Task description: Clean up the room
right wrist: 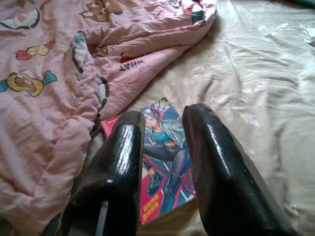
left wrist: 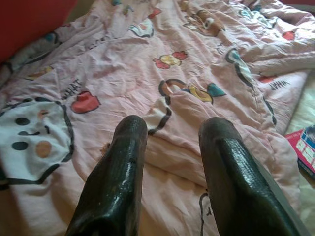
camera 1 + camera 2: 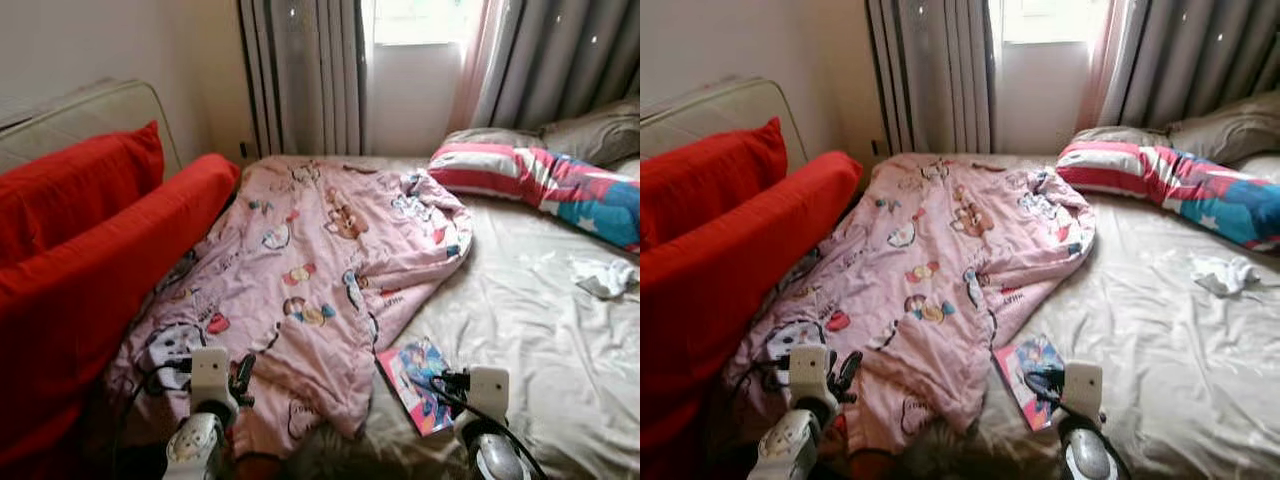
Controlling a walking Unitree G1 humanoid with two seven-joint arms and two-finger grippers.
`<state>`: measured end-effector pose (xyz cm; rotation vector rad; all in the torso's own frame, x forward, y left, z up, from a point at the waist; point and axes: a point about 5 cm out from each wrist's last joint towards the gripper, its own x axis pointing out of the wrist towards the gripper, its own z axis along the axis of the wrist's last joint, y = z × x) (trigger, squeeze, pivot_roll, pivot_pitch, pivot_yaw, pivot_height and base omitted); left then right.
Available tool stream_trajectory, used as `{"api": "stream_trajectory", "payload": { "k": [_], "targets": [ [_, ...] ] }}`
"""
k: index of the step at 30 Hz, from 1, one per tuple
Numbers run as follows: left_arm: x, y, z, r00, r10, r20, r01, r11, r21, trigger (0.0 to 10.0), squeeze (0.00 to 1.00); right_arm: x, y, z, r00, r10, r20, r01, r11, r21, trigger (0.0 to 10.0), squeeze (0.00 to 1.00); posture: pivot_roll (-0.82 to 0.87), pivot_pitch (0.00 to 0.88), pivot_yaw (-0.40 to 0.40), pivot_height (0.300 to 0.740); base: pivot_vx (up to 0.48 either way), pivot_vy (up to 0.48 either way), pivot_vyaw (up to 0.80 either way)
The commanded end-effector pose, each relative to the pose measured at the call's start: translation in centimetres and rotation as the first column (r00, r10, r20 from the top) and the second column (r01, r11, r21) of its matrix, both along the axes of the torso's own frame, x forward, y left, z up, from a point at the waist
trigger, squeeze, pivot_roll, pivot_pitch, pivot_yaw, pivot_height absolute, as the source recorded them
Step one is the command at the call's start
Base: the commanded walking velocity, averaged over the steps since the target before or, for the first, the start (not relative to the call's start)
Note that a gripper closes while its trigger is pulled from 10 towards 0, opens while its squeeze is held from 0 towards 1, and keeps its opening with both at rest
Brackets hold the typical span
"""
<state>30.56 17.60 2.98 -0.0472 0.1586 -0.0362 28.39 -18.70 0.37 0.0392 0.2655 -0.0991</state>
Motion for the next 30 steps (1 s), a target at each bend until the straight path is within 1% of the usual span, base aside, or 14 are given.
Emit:
{"api": "stream_trajectory", "payload": {
  "k": [1, 2, 6, 15, 24, 30],
  "targets": [
    [0.18, 0.17, 0.16, 1.0, 0.012, -0.001, -0.012, 1.0, -0.005, 10.0, 0.0, -0.02, 0.25, -0.14, 1.0, 0.009, -0.011, -0.009, 1.0, 0.007, 10.0, 0.0, -0.08, 0.0, 0.035, 0.624, 0.0, 0.0, 0.0],
    [0.21, 0.16, 0.18, 1.0, 0.012, -0.001, -0.012, 1.0, -0.004, 10.0, 0.0, -0.07, 0.18, -0.2, 1.0, 0.009, -0.016, -0.009, 1.0, 0.008, 10.0, 0.0, -0.09, 0.0, 0.036, 0.616, 0.0, 0.0, 0.0],
    [0.27, 0.21, 0.21, 1.0, 0.014, -0.003, -0.014, 1.0, -0.003, 10.0, 0.0, -0.09, 0.14, -0.09, 1.0, 0.004, 0.002, -0.004, 1.0, 0.02, 10.0, 0.0, -0.08, 0.0, 0.036, 0.616, 0.0, 0.0, 0.0],
    [0.25, 0.69, 0.17, 1.0, 0.017, -0.01, -0.017, 1.0, -0.002, 10.0, 0.0, -0.11, 0.12, -0.16, 1.0, 0.014, -0.005, -0.014, 1.0, 0.021, 10.0, 0.0, -0.08, 0.0, 0.039, 0.616, 0.0, 0.0, 0.0],
    [0.13, 1.02, -0.12, 0.999, 0.013, -0.034, -0.013, 1.0, -0.01, 10.0, 0.0, -0.2, 0.25, -0.25, 1.0, 0.023, -0.006, -0.023, 0.999, 0.027, 10.0, 0.0, -0.08, 0.0, 0.039, 0.616, 0.0, 0.0, 0.0],
    [0.26, 0.96, 0.06, 1.0, 0.005, -0.026, -0.005, 1.0, -0.013, 10.0, 0.0, -0.38, 0.2, -0.54, 0.999, 0.024, -0.029, -0.023, 0.999, 0.032, 10.0, 0.0, -0.08, 0.0, 0.04, 0.616, 0.0, 0.0, 0.0]
  ]
}}
